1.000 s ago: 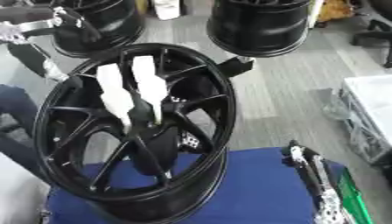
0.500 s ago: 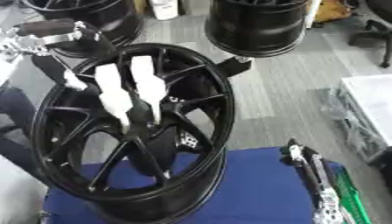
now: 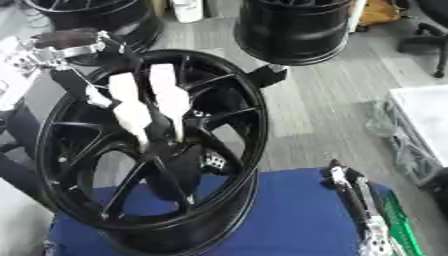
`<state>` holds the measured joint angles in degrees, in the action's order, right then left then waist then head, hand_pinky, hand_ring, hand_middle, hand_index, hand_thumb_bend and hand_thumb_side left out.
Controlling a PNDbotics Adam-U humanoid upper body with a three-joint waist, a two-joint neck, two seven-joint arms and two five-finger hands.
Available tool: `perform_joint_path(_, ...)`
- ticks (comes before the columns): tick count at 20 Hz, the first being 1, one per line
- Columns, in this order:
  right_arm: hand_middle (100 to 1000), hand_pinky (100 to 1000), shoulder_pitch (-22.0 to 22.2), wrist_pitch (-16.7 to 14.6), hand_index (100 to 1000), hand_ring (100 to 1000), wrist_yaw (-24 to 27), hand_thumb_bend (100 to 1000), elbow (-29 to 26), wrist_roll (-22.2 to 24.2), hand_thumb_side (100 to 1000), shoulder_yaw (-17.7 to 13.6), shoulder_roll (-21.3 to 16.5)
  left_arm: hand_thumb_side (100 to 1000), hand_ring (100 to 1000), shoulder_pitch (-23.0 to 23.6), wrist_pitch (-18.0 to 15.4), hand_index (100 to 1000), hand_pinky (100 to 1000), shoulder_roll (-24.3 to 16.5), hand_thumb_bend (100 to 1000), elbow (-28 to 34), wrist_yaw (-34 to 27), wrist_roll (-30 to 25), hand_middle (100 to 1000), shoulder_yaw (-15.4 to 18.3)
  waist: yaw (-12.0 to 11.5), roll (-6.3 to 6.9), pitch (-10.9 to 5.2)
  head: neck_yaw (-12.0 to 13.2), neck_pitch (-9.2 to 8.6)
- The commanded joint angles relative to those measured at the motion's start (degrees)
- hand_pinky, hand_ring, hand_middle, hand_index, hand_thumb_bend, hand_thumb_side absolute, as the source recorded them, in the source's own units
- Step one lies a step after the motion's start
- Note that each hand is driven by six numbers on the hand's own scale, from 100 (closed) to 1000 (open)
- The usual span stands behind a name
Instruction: Pull the pin out of the wheel hub.
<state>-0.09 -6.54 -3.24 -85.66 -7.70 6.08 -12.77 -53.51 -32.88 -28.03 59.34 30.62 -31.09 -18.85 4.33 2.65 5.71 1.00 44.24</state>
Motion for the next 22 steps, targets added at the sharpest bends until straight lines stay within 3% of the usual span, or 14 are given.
perform_joint_path(1,562,662,-0.7,-0.1,592,578,0.2,100,-0.5,0.2,858,0.2,-0.1,431,565,-1.1,-5.4,738,685,-0.2,536,-0.3,0.4,-4.7,570,0.7,0.1,-0.24,-0.66,0.3,-0.12)
perform_joint_path(6,562,662,-0.8,-0.1,592,578,0.3,100,-0.5,0.2,859,0.2,-0.1,337,447,-0.9,-3.9,604,637,0.4,411,-1.0,-2.4,-3.4,436,0.7,0.3,-0.26,-0.61,0.6,-0.12)
perform_joint_path(11,562,662,-0.8,-0.1,592,577,0.3,100,-0.5,0.1,863,0.2,-0.1,275,329,-0.8,-2.4,478,594,0.3,254,-1.2,-9.2,-5.0,296,0.4,0.4,-0.26,-0.57,0.5,-0.12)
perform_joint_path(17,561,662,-0.8,0.0,592,577,0.3,100,-0.5,0.0,861,0.1,-0.1,278,309,-0.9,-0.2,445,589,-0.7,247,0.5,-17.5,-11.3,252,0.3,0.3,-0.26,-0.58,0.3,-0.12)
perform_joint_path(22,561,662,-0.8,-0.1,592,577,0.2,100,-0.5,-0.1,855,0.0,-0.1,265,305,-1.4,1.6,441,592,-3.1,267,4.0,-21.4,-13.1,242,1.0,0.1,-0.25,-0.68,0.1,-0.12)
